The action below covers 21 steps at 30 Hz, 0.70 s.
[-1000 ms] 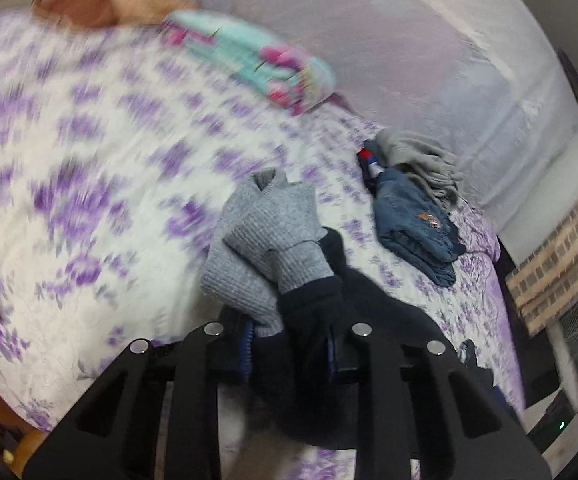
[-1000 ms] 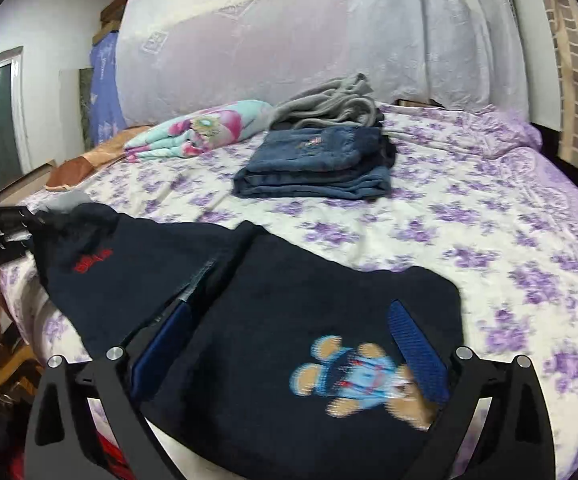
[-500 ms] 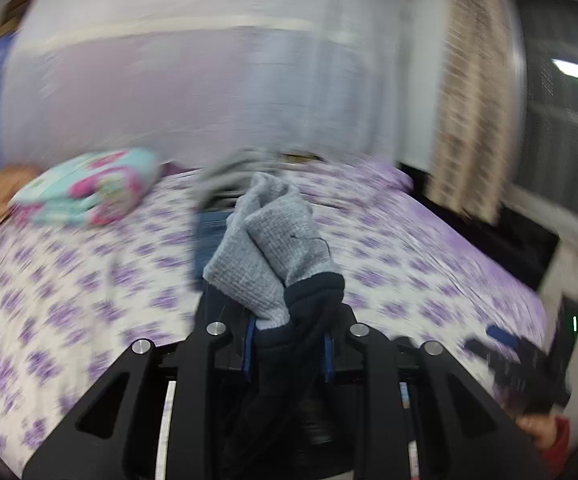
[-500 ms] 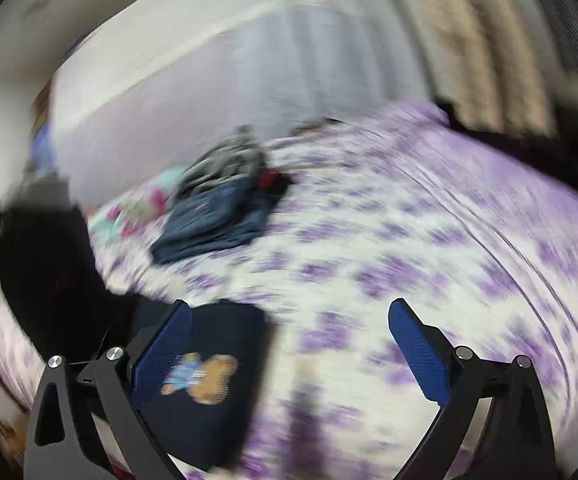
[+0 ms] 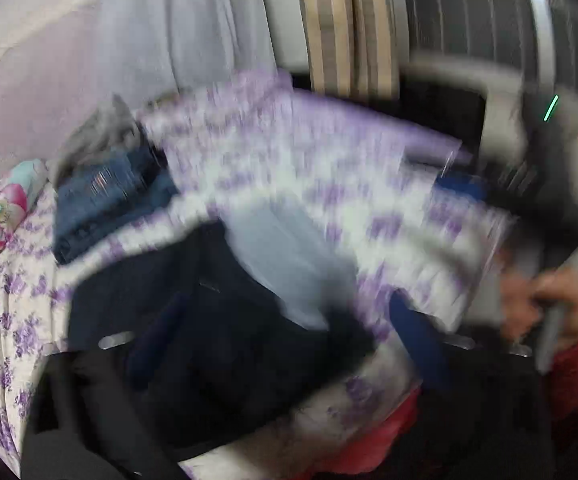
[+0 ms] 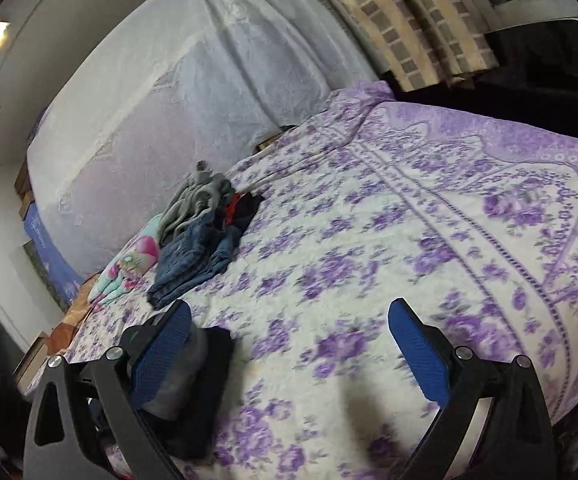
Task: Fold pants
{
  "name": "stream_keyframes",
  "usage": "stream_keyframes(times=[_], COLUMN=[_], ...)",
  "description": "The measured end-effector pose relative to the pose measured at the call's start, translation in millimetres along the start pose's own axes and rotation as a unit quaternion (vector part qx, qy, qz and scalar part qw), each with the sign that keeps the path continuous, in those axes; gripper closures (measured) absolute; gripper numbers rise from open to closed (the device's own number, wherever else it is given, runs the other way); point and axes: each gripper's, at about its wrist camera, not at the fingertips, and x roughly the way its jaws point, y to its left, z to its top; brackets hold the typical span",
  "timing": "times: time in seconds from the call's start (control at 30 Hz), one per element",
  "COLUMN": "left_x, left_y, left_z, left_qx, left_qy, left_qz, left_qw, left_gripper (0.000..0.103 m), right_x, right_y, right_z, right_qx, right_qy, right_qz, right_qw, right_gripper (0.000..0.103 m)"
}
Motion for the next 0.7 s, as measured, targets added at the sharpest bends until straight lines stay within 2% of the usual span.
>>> stream_keyframes(times=[0.07, 0.1, 0.17, 0.23, 0.3, 0.33, 0.37, 0.4, 0.43, 0.5, 0.57, 0.63, 0.7], left_x=[-23, -28, -31, -16, 5, 18, 38, 51, 52, 46, 36, 16, -2], left_y=[11, 16, 39, 66, 88, 95, 99, 102, 106, 110, 112, 118, 128], left_z=[9, 12, 10, 2, -15, -22, -34, -47, -57, -63, -57, -52, -42], left_qx=[-0.007, -0.012, -0.039, -0.079, -0.123, -0.128, -0.119, -0.117, -0.132, -0.151, -0.147, -0.152, -0.158], left_qy=[-0.033, -0.042, -0.045, -0.014, 0.035, 0.06, 0.098, 0.108, 0.096, 0.082, 0.074, 0.048, 0.008], left_qz=[-0.003, 0.009, 0.063, 0.103, 0.102, 0.102, 0.114, 0.116, 0.105, 0.093, 0.089, 0.097, 0.116], left_qw=[0.9994, 0.999, 0.9962, 0.9915, 0.9865, 0.9847, 0.9815, 0.9804, 0.9811, 0.9807, 0.9824, 0.9824, 0.9807], left_gripper=[0.005, 0.005, 0.005, 0.005, 0.005, 0.005, 0.004, 0.004, 0.004, 0.004, 0.004, 0.004, 0.004], right_x=[1, 2, 0, 3, 12, 19, 37, 56, 69, 78, 72, 53, 35], right_y=[15, 23, 46, 74, 99, 107, 117, 118, 113, 88, 80, 92, 107], right_z=[-4, -5, -10, -19, -29, -34, -45, -56, -64, -69, -60, -51, -40], right_qx=[-0.02, -0.032, -0.062, -0.105, -0.157, -0.184, -0.228, -0.259, -0.269, -0.205, -0.167, -0.19, -0.203], right_qy=[0.002, 0.0, -0.004, 0.002, 0.013, 0.021, 0.044, 0.067, 0.084, 0.096, 0.108, 0.07, 0.026], right_qz=[0.005, 0.008, 0.021, 0.033, 0.022, 0.005, -0.034, -0.071, -0.085, -0.045, -0.03, -0.041, -0.026], right_qw=[1.0, 0.999, 0.998, 0.994, 0.987, 0.983, 0.972, 0.961, 0.956, 0.973, 0.98, 0.978, 0.978], right_gripper=[0.004, 0.004, 0.004, 0.004, 0.004, 0.004, 0.004, 0.004, 0.004, 0.003, 0.004, 0.004, 0.004])
